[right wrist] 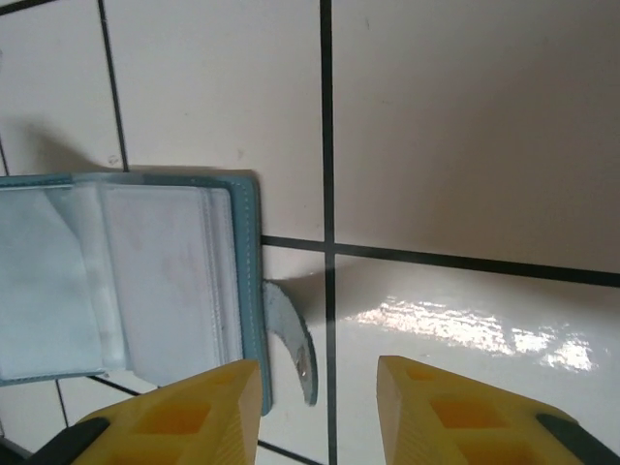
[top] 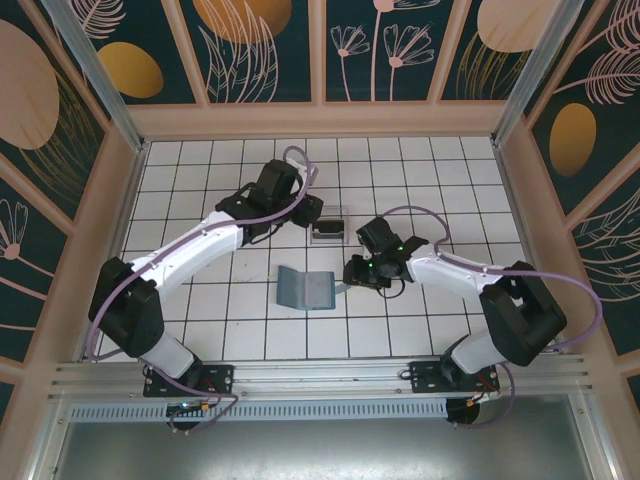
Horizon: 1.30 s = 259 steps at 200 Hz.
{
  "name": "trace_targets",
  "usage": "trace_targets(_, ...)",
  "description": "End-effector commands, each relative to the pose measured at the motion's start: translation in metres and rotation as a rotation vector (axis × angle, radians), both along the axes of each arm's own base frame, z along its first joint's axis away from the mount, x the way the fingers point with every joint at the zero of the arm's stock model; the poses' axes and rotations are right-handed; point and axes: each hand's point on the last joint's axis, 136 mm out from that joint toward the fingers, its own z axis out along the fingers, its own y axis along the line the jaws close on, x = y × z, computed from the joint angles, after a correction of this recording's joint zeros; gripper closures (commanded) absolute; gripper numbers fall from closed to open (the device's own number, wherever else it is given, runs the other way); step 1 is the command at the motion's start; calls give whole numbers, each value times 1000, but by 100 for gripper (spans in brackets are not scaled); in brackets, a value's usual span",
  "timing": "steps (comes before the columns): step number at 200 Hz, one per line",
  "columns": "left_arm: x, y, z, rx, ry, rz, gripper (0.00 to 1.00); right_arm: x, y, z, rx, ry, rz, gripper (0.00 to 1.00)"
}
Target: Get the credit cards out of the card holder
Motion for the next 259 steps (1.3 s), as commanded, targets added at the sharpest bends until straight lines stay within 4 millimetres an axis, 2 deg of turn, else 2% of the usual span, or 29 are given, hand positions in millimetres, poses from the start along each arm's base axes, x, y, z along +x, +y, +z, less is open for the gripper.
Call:
trace_targets(1,-8,1,2,-92,51,60,62,-2,7,-5,11,5,12,67)
trace_targets(31,-23,-2,-3,-135,112,67,64,-7,11,-9,5,17,20,72)
trace_targets(86,-50,-11,-26,-93,169,56,67,-20,20,-11,5,28,20,87)
trace_targets(138,-79,-16,-56,-83,287,53,68,-36,37,-10,41,36,8,87)
trace_targets(165,-95,-17,-75,-76,359,54,69,-38,35,-6,32,22,-18,79)
trace_targets(193,-108,-20,-88,-98,429,44,70,-30,25,6,33,-20,-63,67)
trace_targets(195,-113,-18,-96,-86,446,44,70,-29,24,7,34,-23,-67,65)
trace_targets(202,-118,-18,-102,-88,471,35,70,-27,21,10,34,-32,-79,62)
trace_targets(259,-143,-18,-137,-61,594,12,69,-13,0,36,70,-108,-172,60)
